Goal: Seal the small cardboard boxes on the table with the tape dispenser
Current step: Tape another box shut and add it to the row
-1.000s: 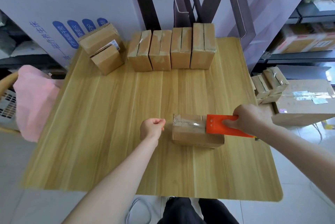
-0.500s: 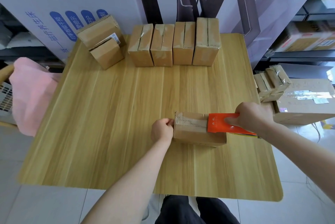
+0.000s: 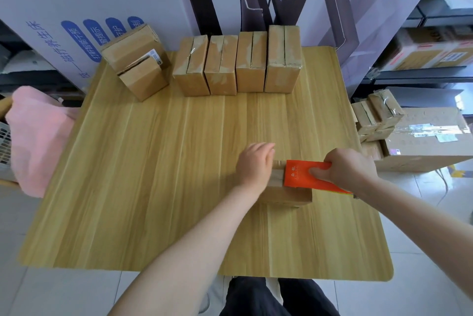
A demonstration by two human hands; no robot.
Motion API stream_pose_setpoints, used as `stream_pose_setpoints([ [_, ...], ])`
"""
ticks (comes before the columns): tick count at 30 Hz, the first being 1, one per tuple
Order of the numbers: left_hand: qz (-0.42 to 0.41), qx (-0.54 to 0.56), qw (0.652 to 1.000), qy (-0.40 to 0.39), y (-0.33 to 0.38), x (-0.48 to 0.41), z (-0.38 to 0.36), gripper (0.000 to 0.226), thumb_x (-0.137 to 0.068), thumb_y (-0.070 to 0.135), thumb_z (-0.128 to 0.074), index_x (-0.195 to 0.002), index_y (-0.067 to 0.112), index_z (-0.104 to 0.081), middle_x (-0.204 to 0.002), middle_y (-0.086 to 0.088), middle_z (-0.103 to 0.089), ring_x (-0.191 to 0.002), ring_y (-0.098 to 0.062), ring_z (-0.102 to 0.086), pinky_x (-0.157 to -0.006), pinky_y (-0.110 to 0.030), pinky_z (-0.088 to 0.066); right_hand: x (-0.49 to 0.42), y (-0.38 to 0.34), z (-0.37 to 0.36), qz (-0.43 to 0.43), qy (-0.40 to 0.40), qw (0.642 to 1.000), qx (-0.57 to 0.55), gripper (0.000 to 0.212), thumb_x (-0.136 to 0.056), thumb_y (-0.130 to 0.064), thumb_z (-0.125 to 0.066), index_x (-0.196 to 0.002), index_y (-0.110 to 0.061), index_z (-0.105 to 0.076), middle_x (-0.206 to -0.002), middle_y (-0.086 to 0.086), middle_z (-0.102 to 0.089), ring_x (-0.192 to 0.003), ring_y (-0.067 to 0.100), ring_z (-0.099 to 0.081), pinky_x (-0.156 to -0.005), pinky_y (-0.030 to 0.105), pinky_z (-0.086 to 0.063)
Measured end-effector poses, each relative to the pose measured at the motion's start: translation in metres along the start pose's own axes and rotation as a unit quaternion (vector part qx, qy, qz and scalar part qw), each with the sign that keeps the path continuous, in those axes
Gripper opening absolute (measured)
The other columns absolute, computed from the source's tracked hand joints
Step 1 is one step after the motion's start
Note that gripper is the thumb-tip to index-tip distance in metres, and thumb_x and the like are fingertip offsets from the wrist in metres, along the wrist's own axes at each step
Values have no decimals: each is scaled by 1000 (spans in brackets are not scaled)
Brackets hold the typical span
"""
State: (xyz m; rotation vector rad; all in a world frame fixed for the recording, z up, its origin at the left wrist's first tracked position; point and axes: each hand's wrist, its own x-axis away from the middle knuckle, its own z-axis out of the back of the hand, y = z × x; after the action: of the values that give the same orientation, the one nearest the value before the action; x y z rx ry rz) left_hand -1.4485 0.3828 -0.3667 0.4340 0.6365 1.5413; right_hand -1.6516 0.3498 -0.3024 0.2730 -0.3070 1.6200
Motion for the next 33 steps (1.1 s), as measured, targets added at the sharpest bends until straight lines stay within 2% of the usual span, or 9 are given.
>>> stream_pose_setpoints([
  [3, -11, -62, 996, -58, 1, 3, -26, 32, -101, 27, -41, -115, 16, -67, -113, 0, -69, -110, -21, -58, -98, -34, -39, 0, 9, -6, 0, -4, 1000, -30, 45, -75, -63, -58, -65, -20, -64, -57, -6, -58, -49, 11, -55, -44, 21, -36],
  [8, -7, -154, 987, -51, -9, 6, -38, 37, -100, 32, -31, -90, 23, -66, -88, 7, -68, -88, -17, -59, -94, -33, -37, 2, 24, -21, 14, -5, 998, -68, 42, -76, -63, -58, -61, -24, -57, -57, -8, -57, -50, 8, -53, -45, 21, -33],
  [12, -8, -172, 984, -34, -7, 7, -38, 32, -99, 28, -37, -80, 22, -61, -76, 6, -62, -78, -21, -56, -84, -34, -37, -1, 31, -25, 40, -7, 996, -81, 38, -78, -61, -57, -67, -25, -63, -57, -8, -57, -44, 2, -47, -44, 21, -35],
  [16, 2, -172, 984, -46, -3, 7, -35, 39, -98, 32, -27, -81, 22, -61, -77, 8, -62, -79, -19, -55, -86, -34, -37, -5, 43, -30, 73, -21, 991, -114, 38, -78, -62, -57, -68, -27, -64, -58, -9, -59, -40, -1, -48, -42, 20, -35],
  [19, 9, -182, 982, -57, -3, 7, -34, 38, -98, 31, -29, -83, 22, -63, -78, 8, -63, -81, -18, -55, -87, -32, -35, -8, 65, -34, 95, -27, 985, -144, 38, -74, -65, -54, -61, -30, -60, -53, -10, -57, -39, 2, -54, -41, 21, -36],
  [21, 15, -187, 980, -64, -3, 7, -35, 35, -99, 29, -34, -86, 22, -65, -81, 8, -64, -83, -18, -55, -89, -32, -35, -10, 93, -33, 91, -29, 986, -139, 36, -72, -66, -55, -59, -33, -59, -52, -12, -58, -44, 5, -58, -42, 20, -36],
  [25, 15, -195, 979, -65, -2, 7, -36, 33, -100, 27, -36, -89, 21, -67, -85, 9, -66, -85, -17, -56, -92, -33, -36, -12, 136, -33, 75, -32, 992, -98, 35, -75, -64, -59, -69, -31, -68, -57, -13, -62, -51, 0, -57, -44, 19, -41],
  [30, 21, -197, 978, -67, -2, 8, -36, 34, -100, 28, -35, -92, 21, -67, -88, 9, -66, -87, -16, -56, -97, -34, -36, -26, 102, -31, 84, -56, 995, -21, 46, -79, -66, -54, -69, -23, -64, -59, -7, -58, -48, 4, -49, -44, 21, -35],
  [33, 26, -205, 976, -67, 0, 8, -37, 35, -101, 28, -34, -90, 21, -66, -86, 10, -65, -86, -16, -56, -96, -32, -34, -36, 77, -28, 88, -59, 994, 13, 45, -79, -63, -54, -67, -20, -58, -60, -6, -56, -53, 11, -51, -45, 23, -31],
])
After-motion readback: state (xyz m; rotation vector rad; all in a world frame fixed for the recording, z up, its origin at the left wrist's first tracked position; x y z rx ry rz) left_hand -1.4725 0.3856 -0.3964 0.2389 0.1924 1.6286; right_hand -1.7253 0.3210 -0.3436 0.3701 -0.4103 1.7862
